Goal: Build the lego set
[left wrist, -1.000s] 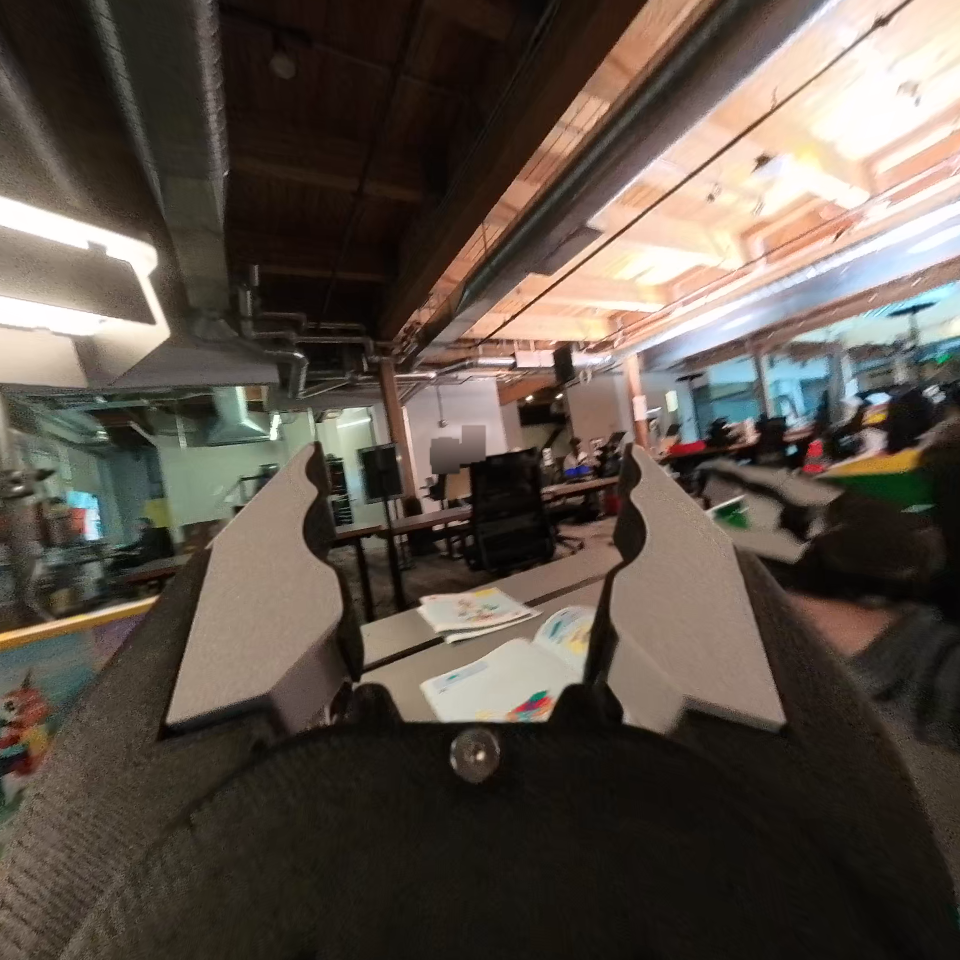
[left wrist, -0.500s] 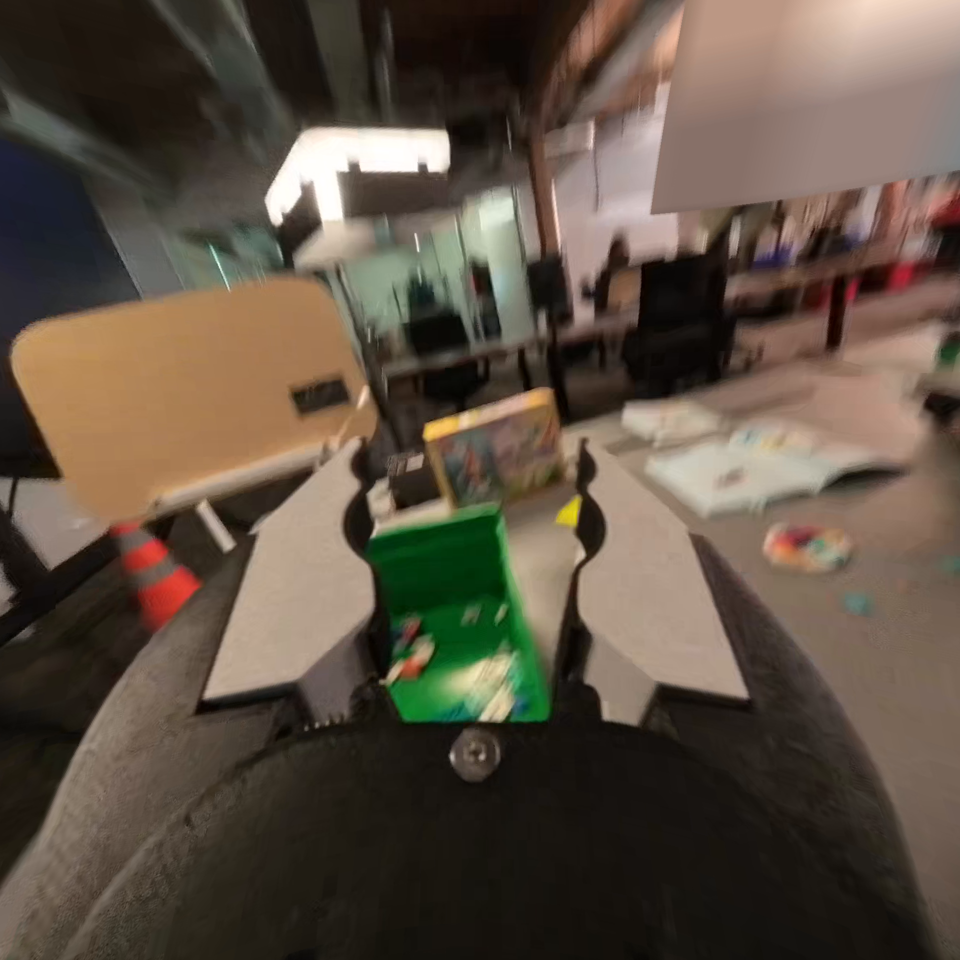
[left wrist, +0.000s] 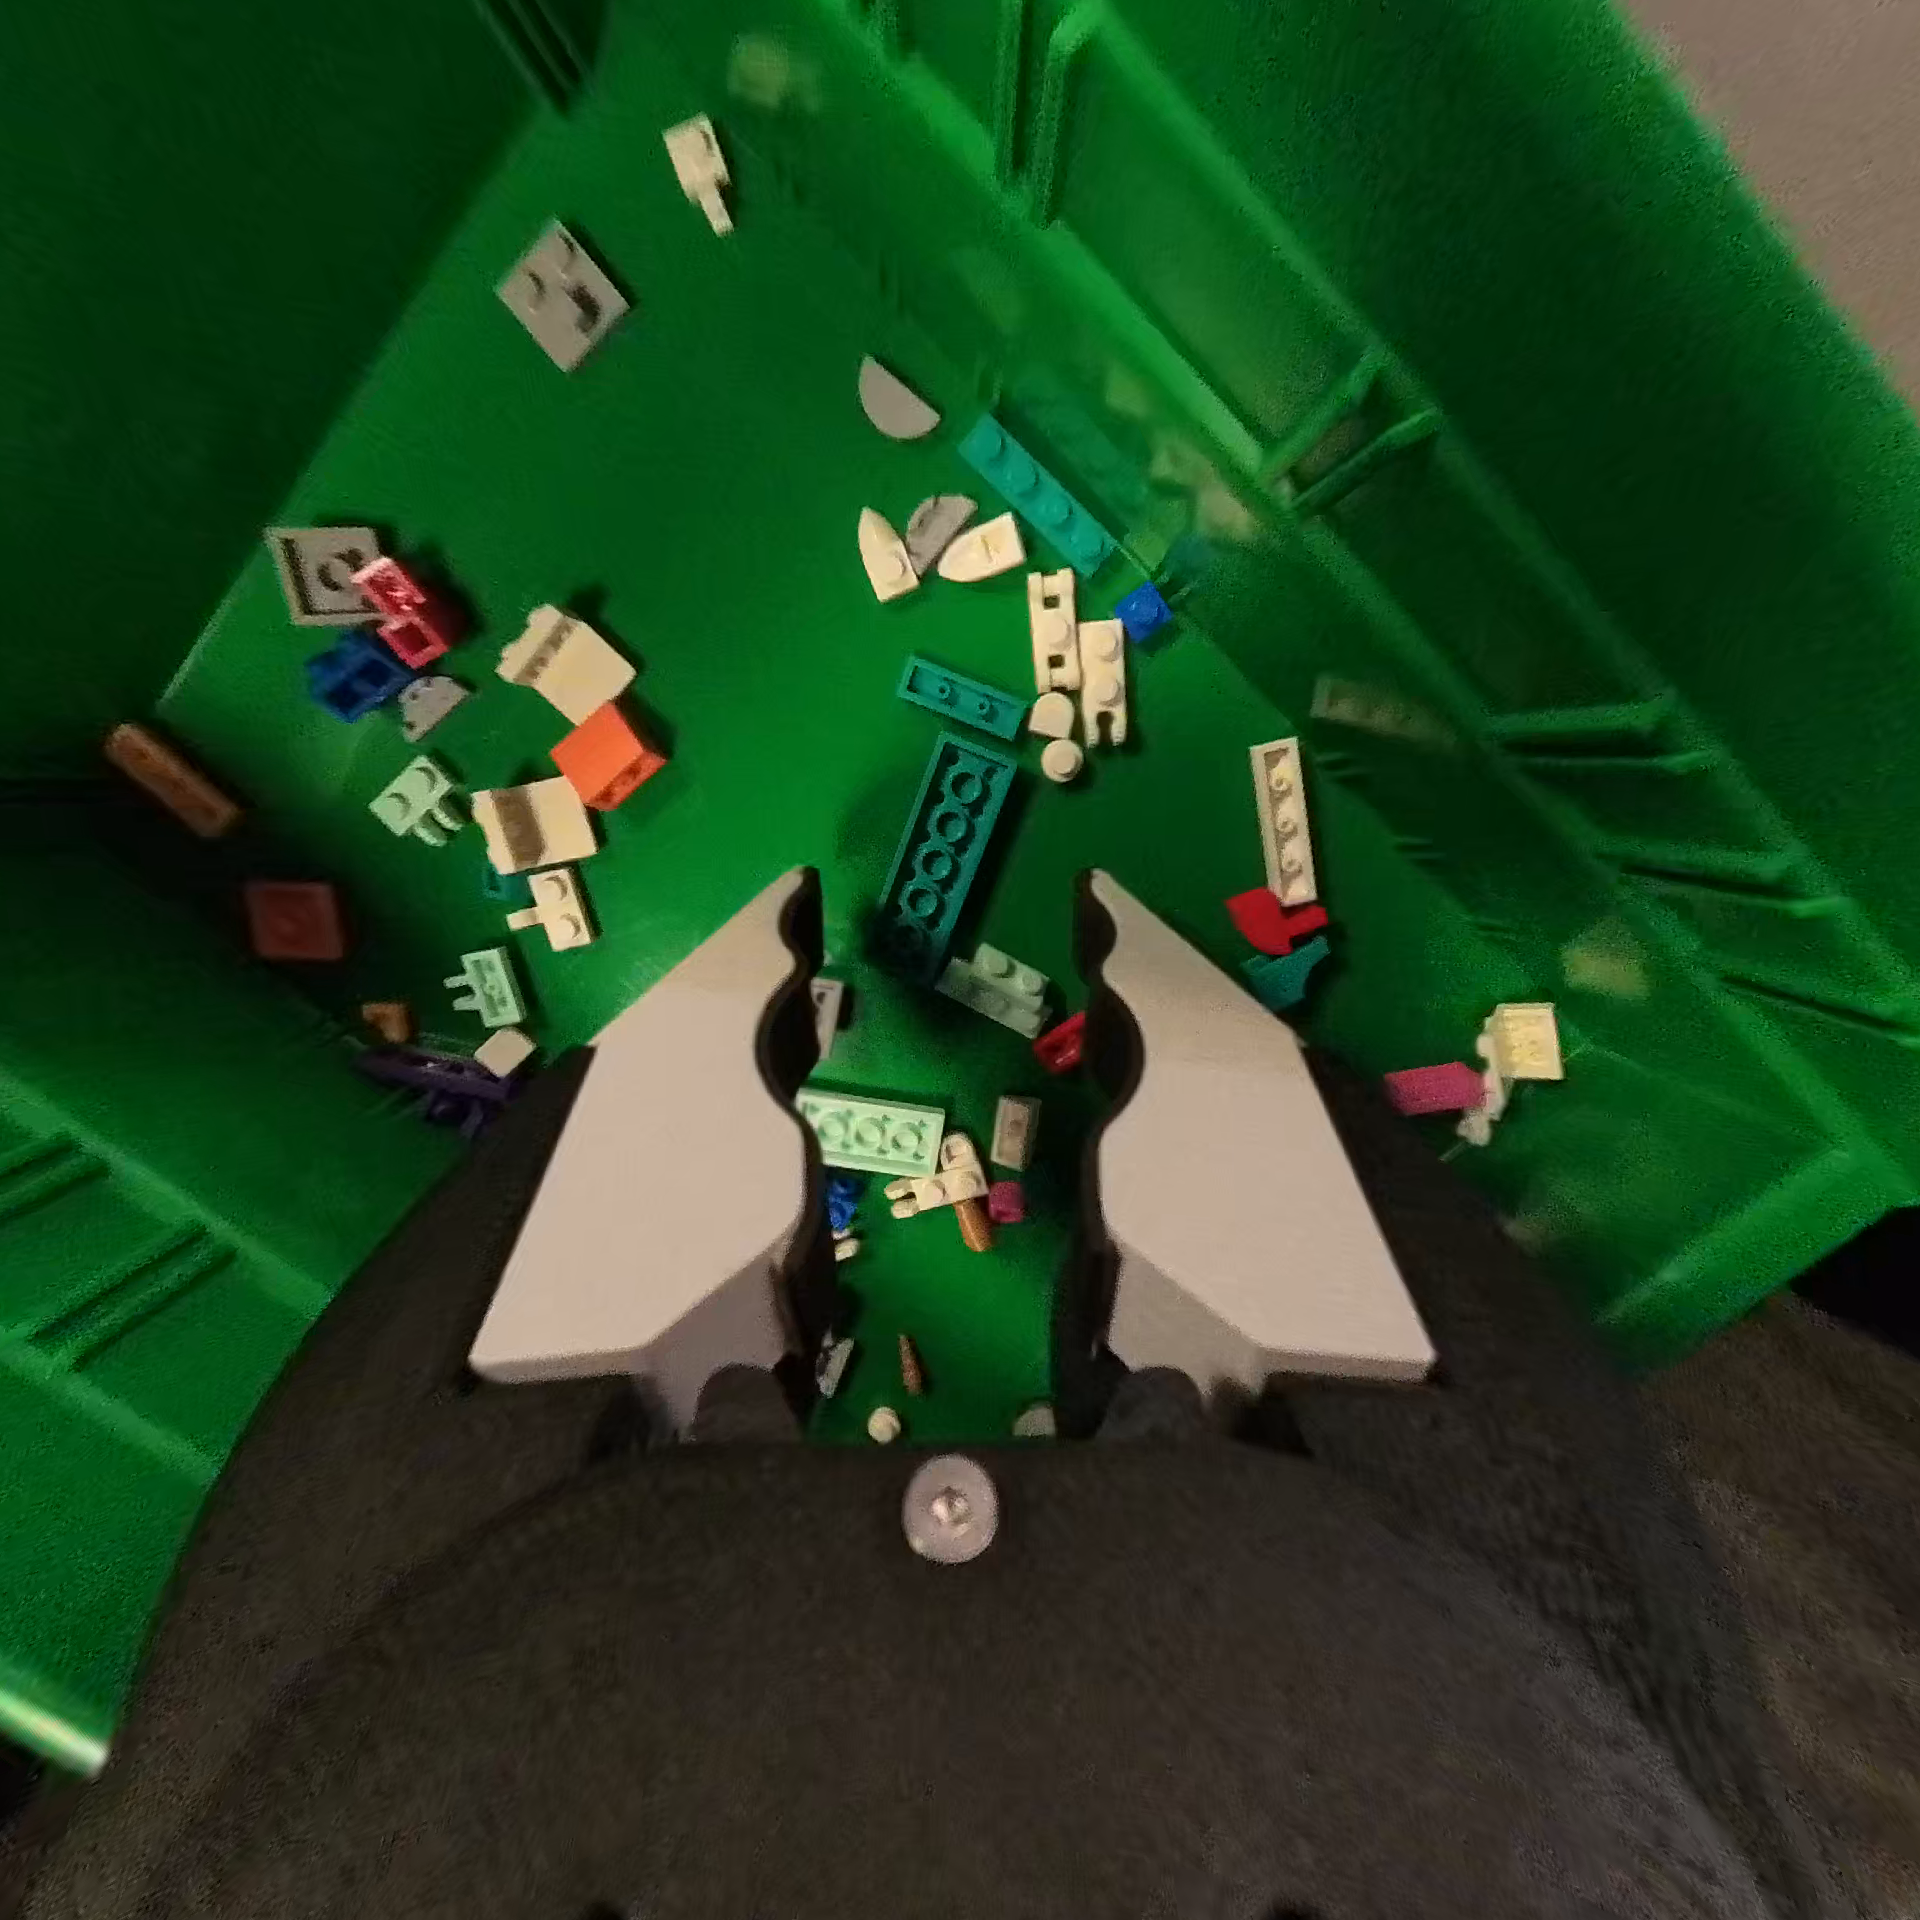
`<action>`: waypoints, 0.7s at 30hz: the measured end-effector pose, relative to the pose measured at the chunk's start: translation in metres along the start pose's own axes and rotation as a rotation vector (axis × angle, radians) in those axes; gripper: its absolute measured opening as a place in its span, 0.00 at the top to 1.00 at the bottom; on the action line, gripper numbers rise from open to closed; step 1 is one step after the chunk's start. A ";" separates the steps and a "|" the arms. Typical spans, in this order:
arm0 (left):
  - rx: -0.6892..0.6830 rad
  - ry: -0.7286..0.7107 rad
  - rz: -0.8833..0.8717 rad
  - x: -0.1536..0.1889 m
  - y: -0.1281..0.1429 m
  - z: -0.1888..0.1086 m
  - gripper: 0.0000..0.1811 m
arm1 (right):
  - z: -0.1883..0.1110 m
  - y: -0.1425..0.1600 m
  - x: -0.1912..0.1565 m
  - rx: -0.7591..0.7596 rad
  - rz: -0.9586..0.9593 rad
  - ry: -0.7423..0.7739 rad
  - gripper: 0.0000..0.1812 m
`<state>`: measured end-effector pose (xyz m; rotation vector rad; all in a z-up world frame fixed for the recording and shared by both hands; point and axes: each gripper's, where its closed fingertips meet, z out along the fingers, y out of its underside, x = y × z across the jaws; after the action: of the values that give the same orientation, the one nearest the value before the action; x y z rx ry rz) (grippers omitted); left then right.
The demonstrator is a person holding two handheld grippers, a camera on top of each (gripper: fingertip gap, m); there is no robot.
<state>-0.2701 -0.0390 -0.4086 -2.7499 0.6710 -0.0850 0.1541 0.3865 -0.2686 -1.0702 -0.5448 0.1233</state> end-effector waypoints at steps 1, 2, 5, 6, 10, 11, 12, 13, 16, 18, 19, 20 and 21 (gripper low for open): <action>-0.019 0.006 0.006 0.000 0.002 0.003 0.75 | 0.000 0.000 -0.001 0.000 -0.002 -0.004 0.63; -0.033 0.006 0.011 0.001 0.003 0.006 0.75 | 0.001 0.000 -0.002 0.000 -0.006 -0.009 0.63; -0.028 -0.009 0.009 0.000 -0.001 0.010 0.80 | 0.003 0.001 -0.004 0.000 -0.022 -0.017 0.63; -0.039 -0.013 0.006 0.000 0.000 0.010 0.82 | 0.004 0.002 -0.005 -0.003 -0.020 -0.022 0.63; -0.056 -0.047 0.008 0.000 -0.002 0.010 0.92 | 0.002 -0.004 -0.007 0.019 0.004 -0.032 0.63; -0.056 -0.112 0.003 -0.007 -0.003 0.010 0.92 | 0.001 -0.007 -0.008 0.031 0.025 -0.039 0.63; -0.062 -0.189 0.005 -0.016 -0.001 0.007 0.92 | 0.000 -0.012 -0.010 0.040 0.039 -0.053 0.62; -0.055 -0.274 0.012 -0.025 -0.002 0.001 0.92 | -0.001 -0.018 -0.015 0.048 0.042 -0.083 0.62; 0.114 -0.535 -0.054 -0.046 -0.025 -0.050 0.92 | -0.006 -0.054 -0.039 0.117 0.044 -0.240 0.62; 0.345 -0.615 -0.121 -0.038 -0.059 -0.102 0.92 | -0.017 -0.093 -0.065 0.198 0.051 -0.397 0.62; 0.477 -0.600 -0.150 -0.025 -0.080 -0.127 0.92 | -0.025 -0.116 -0.080 0.243 0.055 -0.485 0.62; 0.615 -0.553 -0.175 -0.007 -0.103 -0.150 0.92 | -0.036 -0.139 -0.097 0.288 0.058 -0.575 0.61; 0.731 -0.487 -0.176 0.014 -0.126 -0.169 0.92 | -0.050 -0.164 -0.114 0.344 0.050 -0.672 0.61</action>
<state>-0.2241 0.0127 -0.2095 -1.9982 0.1972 0.2466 0.0529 0.2267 -0.1875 -0.6877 -1.0563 0.6128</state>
